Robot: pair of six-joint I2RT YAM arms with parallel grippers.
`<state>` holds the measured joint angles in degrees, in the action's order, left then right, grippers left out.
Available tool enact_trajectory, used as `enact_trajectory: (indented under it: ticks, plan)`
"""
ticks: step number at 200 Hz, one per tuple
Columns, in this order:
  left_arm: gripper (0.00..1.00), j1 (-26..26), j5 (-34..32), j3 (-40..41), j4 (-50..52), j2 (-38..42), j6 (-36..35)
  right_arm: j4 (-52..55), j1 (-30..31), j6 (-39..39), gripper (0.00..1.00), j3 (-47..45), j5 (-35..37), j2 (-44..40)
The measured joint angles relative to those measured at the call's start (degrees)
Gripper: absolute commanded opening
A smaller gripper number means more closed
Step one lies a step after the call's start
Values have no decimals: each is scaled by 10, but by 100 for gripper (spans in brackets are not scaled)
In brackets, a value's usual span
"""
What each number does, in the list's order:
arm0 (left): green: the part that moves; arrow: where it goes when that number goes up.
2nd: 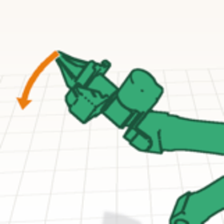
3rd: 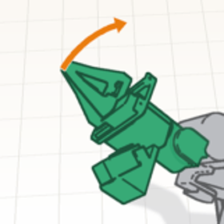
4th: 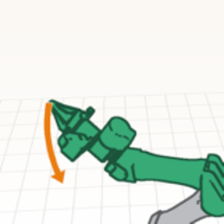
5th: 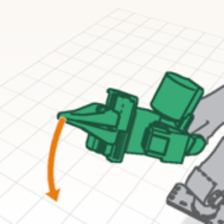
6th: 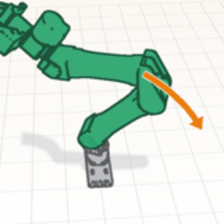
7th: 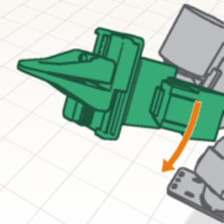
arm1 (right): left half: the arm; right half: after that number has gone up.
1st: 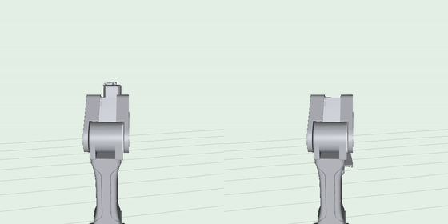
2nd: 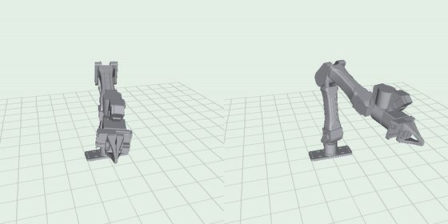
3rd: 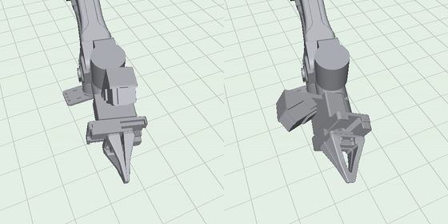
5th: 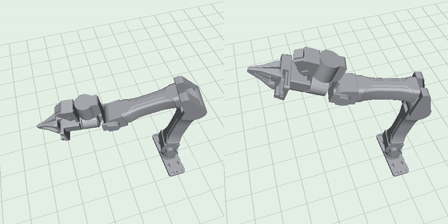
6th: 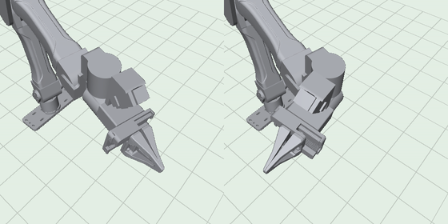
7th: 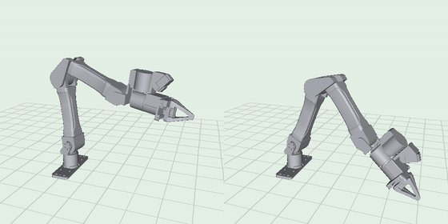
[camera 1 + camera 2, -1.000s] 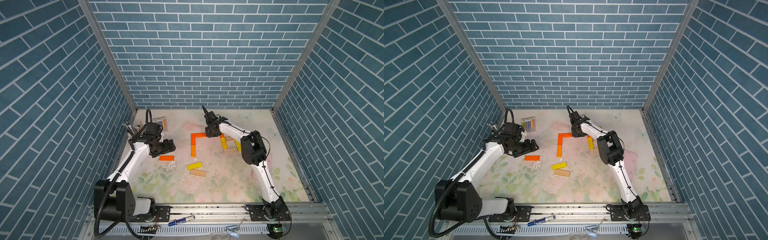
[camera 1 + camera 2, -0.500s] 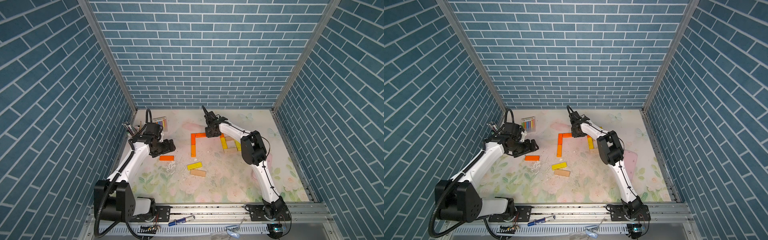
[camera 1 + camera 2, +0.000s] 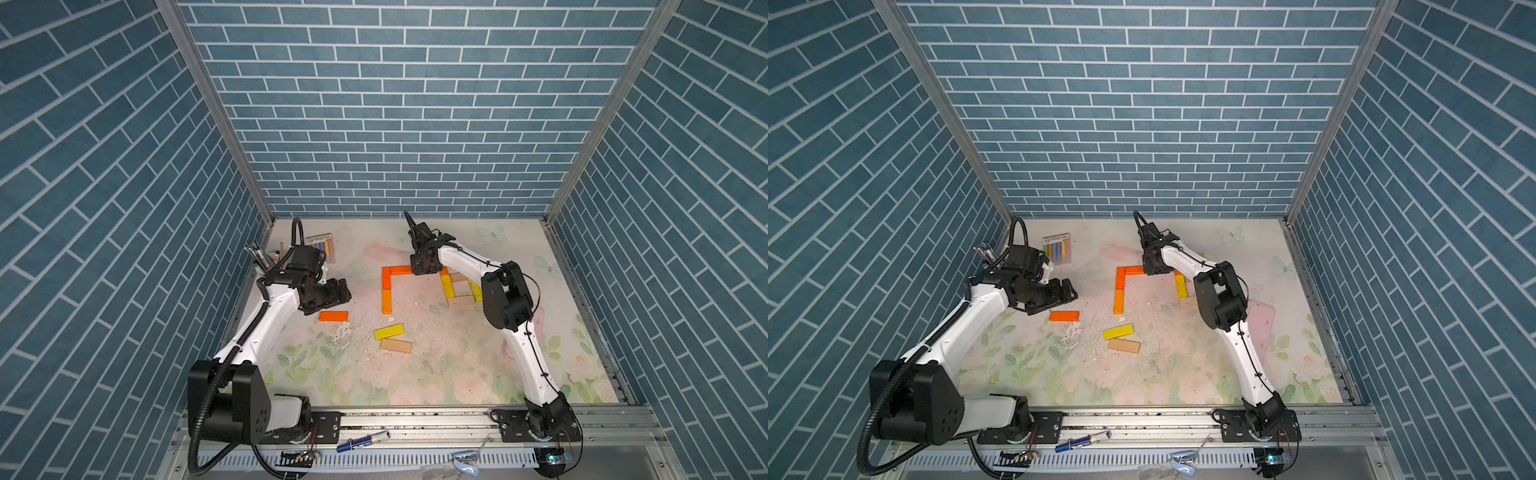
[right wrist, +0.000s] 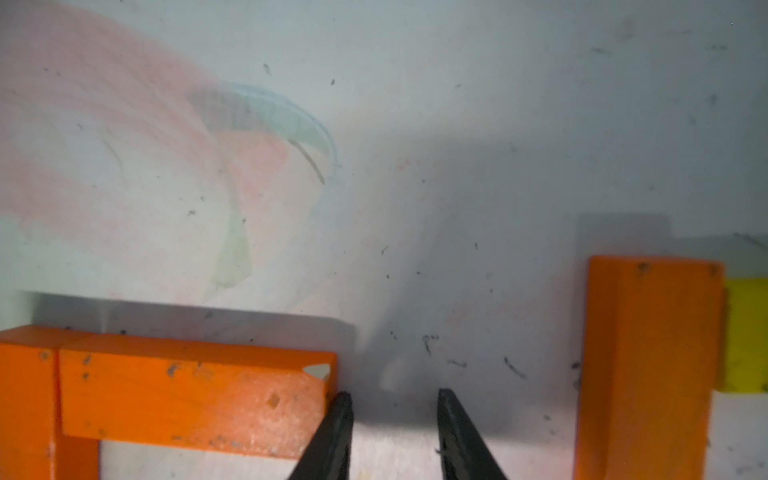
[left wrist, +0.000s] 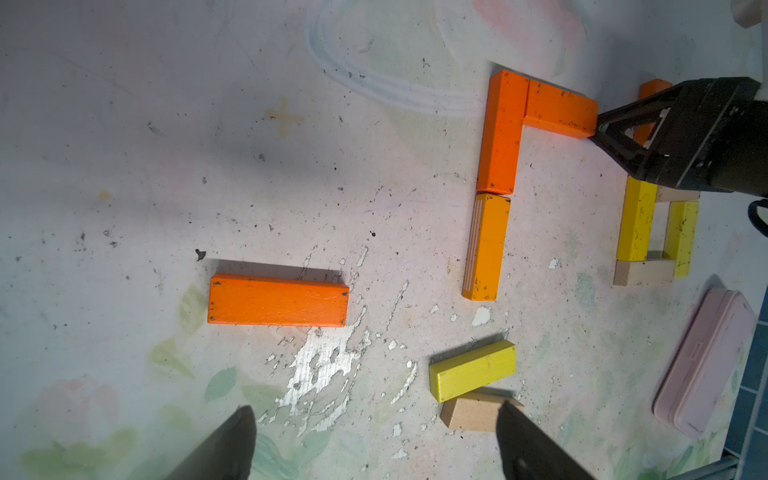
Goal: Assemble the number 6 with building blocks
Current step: Adjust the building block at the center of the board.
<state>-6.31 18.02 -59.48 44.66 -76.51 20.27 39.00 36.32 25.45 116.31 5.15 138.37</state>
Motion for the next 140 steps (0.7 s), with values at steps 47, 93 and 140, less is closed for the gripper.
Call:
enact_trajectory:
  ticks: [47,93,140]
  plan:
    - [92,0,0,0,0,0,0,0,0,3,37,0,0,0]
    - [92,0,0,0,0,0,0,5,0,3,38,4,0,0]
    - [91,0,0,0,0,0,0,30,0,2,38,54,3,0]
